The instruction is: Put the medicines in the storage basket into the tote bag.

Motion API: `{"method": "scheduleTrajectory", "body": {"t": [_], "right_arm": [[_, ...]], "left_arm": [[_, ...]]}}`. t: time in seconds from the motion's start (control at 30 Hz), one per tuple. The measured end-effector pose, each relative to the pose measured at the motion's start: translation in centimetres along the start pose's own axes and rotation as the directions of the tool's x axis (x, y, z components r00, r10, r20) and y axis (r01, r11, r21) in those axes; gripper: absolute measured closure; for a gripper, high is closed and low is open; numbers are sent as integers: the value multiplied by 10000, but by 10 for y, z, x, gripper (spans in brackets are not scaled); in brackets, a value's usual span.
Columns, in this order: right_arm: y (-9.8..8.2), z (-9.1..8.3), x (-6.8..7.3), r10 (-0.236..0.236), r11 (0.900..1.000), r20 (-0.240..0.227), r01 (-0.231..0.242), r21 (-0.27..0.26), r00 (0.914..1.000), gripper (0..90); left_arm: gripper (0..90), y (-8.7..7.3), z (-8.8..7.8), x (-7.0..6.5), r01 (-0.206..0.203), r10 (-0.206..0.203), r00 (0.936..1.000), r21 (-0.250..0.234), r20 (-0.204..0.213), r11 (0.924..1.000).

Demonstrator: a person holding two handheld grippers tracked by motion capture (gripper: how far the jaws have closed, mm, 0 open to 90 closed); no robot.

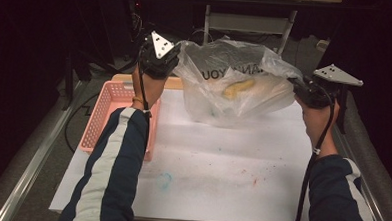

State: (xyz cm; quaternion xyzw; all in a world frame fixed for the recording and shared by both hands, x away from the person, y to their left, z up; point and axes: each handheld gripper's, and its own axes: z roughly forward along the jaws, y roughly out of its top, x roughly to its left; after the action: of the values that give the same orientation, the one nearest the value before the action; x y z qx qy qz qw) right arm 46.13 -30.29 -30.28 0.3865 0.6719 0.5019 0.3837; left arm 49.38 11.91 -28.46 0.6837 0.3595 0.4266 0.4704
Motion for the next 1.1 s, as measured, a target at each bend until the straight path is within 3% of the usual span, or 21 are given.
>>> {"method": "scheduleTrajectory", "body": {"t": [0.1,0.2,0.3,0.37,0.47,0.6,0.7,0.77,0.83,0.9,0.97,1.1], "right_arm": [[-4,1,4,-38,10000,356,38,7,9994,544],[-3,-2,10,-219,9998,323,218,23,9992,408],[2,-7,16,-625,9980,286,626,-44,9976,320],[7,-11,20,-933,9954,284,939,-198,9952,263],[15,-19,25,-1005,9942,-93,1001,-403,9949,201],[28,-30,36,-1203,9908,-695,1154,-705,9903,167],[36,-37,46,-1468,9858,-724,1399,-925,9865,166],[38,-41,52,-1658,9818,-434,1608,-1014,9852,170],[40,-45,52,-1543,9803,-501,1465,-1325,9868,169],[43,-48,50,-1395,9811,-680,1286,-1443,9879,159],[45,-52,49,-1359,9805,-945,1202,-1554,9862,145],[41,-60,53,-1541,9794,-816,1413,-1442,9847,155]], "left_arm": [[599,-5,-1,1,98,-102,9996,134,272,9999],[574,-7,-5,2,35,-40,9991,124,415,9999],[553,-5,-9,4,263,-261,9980,-20,569,9997],[545,-3,-13,3,197,-189,9977,-110,653,9997],[544,2,-19,1,52,-32,9967,-244,814,9997],[527,8,-29,0,-126,178,9954,-551,937,9984],[502,10,-36,-2,-236,304,9935,-629,1100,9977],[501,10,-40,-3,-313,376,9932,-577,1101,9978],[502,12,-44,-2,-298,369,9930,-645,1119,9975],[573,14,-47,-2,-502,567,9930,-638,1040,9967],[618,13,-50,-1,-548,620,9904,-607,1234,9966],[554,10,-60,-2,-546,641,9886,-716,1365,9959]]}}
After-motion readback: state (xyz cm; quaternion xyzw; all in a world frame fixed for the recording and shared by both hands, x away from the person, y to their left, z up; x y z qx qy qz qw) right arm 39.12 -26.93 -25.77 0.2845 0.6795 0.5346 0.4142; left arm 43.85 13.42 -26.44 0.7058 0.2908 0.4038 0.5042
